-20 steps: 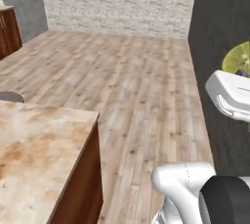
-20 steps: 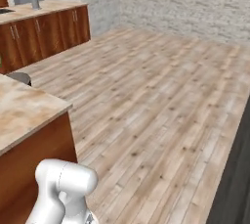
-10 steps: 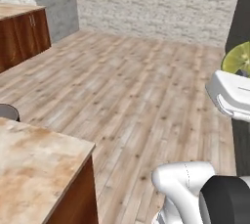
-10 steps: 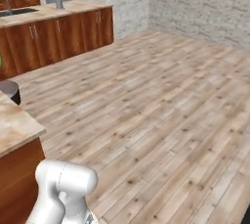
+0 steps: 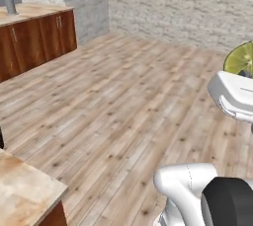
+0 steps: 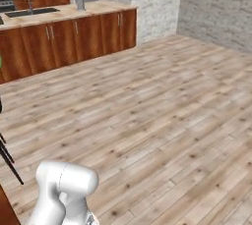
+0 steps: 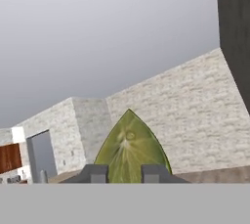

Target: There is a bowl on the dining counter. Grab a lemon wedge from the fridge and place it in the bowl. Then get the liquor bottle and glass cup from the cabinet and place them next to the bowl.

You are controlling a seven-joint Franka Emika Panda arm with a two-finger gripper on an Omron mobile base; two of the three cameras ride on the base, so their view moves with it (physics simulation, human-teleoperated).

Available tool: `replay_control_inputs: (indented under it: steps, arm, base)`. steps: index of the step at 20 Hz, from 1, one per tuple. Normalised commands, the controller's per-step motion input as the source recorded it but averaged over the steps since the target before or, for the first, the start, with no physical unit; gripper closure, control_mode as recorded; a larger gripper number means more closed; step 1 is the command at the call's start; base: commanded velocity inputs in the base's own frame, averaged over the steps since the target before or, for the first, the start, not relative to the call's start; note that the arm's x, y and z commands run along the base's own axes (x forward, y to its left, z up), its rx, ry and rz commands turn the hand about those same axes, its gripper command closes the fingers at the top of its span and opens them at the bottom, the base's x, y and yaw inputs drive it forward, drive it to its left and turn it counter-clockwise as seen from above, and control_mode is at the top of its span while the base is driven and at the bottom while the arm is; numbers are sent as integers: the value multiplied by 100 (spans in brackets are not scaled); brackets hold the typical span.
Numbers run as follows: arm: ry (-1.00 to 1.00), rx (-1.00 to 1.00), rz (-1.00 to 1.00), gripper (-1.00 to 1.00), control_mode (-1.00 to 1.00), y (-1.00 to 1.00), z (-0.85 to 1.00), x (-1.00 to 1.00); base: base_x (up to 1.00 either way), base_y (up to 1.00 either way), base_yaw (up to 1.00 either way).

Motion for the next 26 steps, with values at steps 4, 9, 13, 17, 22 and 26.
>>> replay_control_inputs:
  steps: [4,9,13,17,22,26]
  arm:
    - [0,0,0,100,100,0,0,0]
    - [0,0,0,100,100,0,0,0]
    - [0,0,0,100,100,0,0,0]
    - [0,0,0,100,100,0,0,0]
    - [0,0,0,100,100,0,0,0]
    - [0,0,0,100,100,0,0,0]
  base:
    - [73,-66,34]
    - [73,-63,35]
    - [73,-55,39]
    - [75,-51,41]
    - [85,-38,48]
    - [94,-26,54]
